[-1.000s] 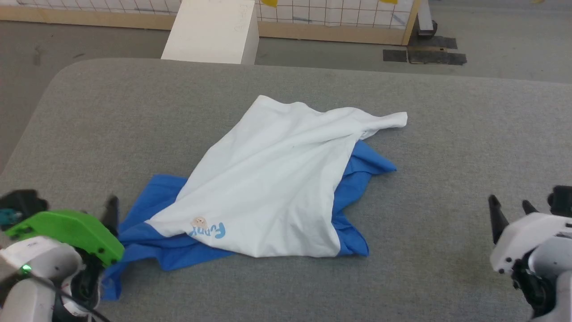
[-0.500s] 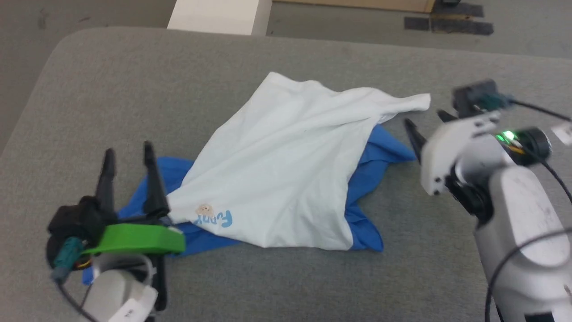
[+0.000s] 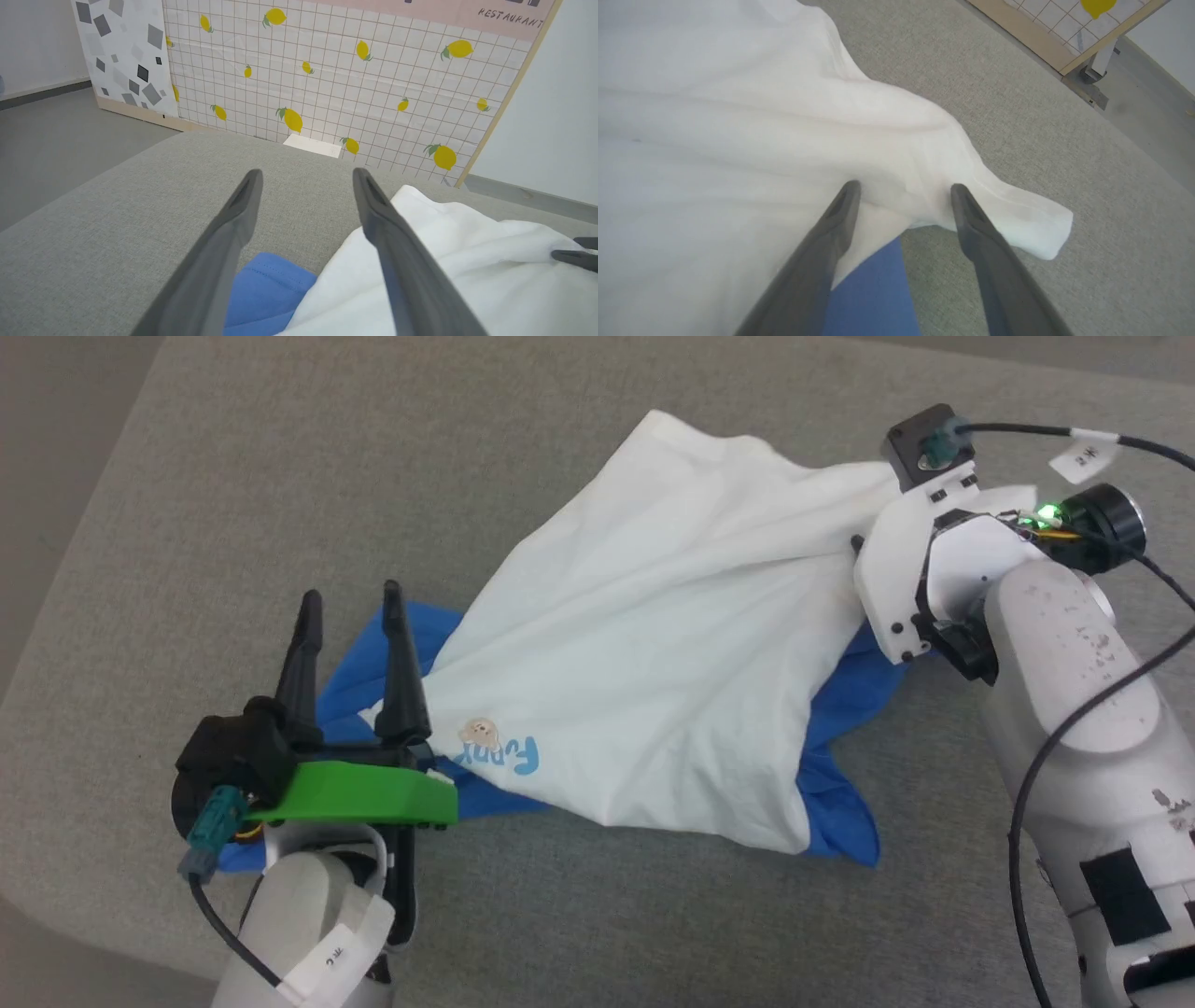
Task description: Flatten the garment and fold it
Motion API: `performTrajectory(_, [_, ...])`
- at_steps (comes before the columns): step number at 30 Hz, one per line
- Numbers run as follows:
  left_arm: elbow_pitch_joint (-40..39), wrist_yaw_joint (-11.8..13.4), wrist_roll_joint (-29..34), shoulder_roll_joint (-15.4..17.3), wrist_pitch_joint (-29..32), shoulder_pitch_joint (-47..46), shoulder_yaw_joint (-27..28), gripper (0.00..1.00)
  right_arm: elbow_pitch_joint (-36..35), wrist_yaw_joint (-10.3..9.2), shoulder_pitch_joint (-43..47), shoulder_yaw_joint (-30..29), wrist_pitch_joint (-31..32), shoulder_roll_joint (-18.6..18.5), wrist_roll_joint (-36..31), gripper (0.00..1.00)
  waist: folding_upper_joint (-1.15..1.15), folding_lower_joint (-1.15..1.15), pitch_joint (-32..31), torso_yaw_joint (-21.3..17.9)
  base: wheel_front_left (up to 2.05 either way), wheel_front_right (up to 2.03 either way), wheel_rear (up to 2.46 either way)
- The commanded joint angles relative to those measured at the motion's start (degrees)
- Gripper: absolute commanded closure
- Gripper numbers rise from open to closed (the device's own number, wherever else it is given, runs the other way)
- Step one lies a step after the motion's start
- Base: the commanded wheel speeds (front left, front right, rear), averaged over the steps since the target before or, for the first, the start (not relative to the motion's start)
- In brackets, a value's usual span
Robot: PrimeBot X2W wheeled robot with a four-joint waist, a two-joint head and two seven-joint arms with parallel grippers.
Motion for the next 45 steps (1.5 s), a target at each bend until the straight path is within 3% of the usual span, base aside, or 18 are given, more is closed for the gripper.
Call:
performTrajectory(1, [0.13,-0.52,0.42,-0.51,-0.28,-1.14,-0.08,0.0,1.43,-0.09,-1.19,0.77,0.44,-0.21,-0.7,0.0,0.0,0.0,2.44,2.07,0.0,0.0,0.0])
performTrajectory(7, [1.07,-1.62,0.67,-1.85,-0.28,-1.96,-0.7,0.0,6.41,-0.09,-3.69,4.77,1.57,-1.52,-1.67,0.0,0.0,0.0,3.89,3.49,0.0,0.0,0.0])
performTrajectory(8, [1.1,-1.76,0.81,-1.99,-0.28,-1.98,-0.83,0.0,7.09,-0.09,-4.06,5.16,2.02,-1.68,-1.2,0.69,0.0,0.0,4.04,3.71,0.0,0.0,0.0])
performTrajectory(9, [1.07,-1.88,0.87,-2.09,-0.29,-2.02,-0.9,0.0,7.42,-0.09,-4.4,5.64,2.21,-1.95,-0.91,0.95,0.0,0.0,4.13,3.91,0.0,0.0,0.0])
performTrajectory(10, [1.11,-2.03,0.91,-2.2,-0.29,-2.02,-1.06,0.0,7.73,-0.09,-4.89,5.98,2.5,-2.39,-0.34,1.0,0.0,0.0,4.25,4.21,0.0,0.0,0.0])
performTrajectory(18, [0.8,-3.01,-0.09,-2.59,-0.29,-3.17,-4.0,0.0,6.65,-0.09,-12.84,2.18,2.66,-8.56,1.87,1.0,0.0,0.0,6.06,8.68,0.0,0.0,0.0])
performTrajectory(23, [-0.04,-1.9,-2.25,-2.61,-0.29,-4.11,-7.17,0.0,5.19,-0.09,-20.46,-3.03,0.32,-12.2,-1.71,1.0,0.0,0.0,8.15,12.41,0.0,0.0,0.0])
performTrajectory(30, [-0.41,-0.65,-3.94,-2.62,-0.29,-4.68,-9.05,0.0,2.06,-0.09,-26.94,-5.06,-11.08,-10.99,-7.2,1.0,0.0,0.0,10.37,14.5,0.0,0.0,0.0])
performTrajectory(32, [-0.33,-0.37,-4.29,-2.62,-0.29,-4.74,-9.14,0.0,4.2,-0.09,-27.02,-5.9,-11.25,-9.71,-5.93,1.0,0.0,0.0,10.38,14.15,0.0,0.0,0.0])
performTrajectory(33, [-0.28,-0.18,-4.36,-2.62,-0.29,-4.7,-9.15,0.0,5.51,-0.09,-26.78,-5.87,-10.69,-9.11,-5.63,0.36,0.0,0.0,10.14,13.71,0.0,0.0,0.0])
performTrajectory(34, [-0.16,-0.09,-4.3,-2.62,-0.29,-4.67,-9.17,0.0,6.25,-0.09,-26.66,-5.1,-10.66,-8.88,-5.57,0.0,0.0,0.0,9.89,13.33,0.0,0.0,0.0])
performTrajectory(40, [1.06,-0.38,-2.86,-2.63,-0.29,-4.6,-7.98,0.0,8.37,-0.09,-24.74,-4.47,-15.32,-7.82,0.1,0.0,0.0,0.0,5.51,9.38,0.0,0.0,0.0])
performTrajectory(45, [2.69,-1.39,-0.53,-2.6,-0.29,-3.62,-5.55,0.0,5.52,-0.09,-17.84,-7.23,-24.21,-6.61,8.12,0.0,0.0,0.0,-0.53,4.35,0.0,0.0,0.0])
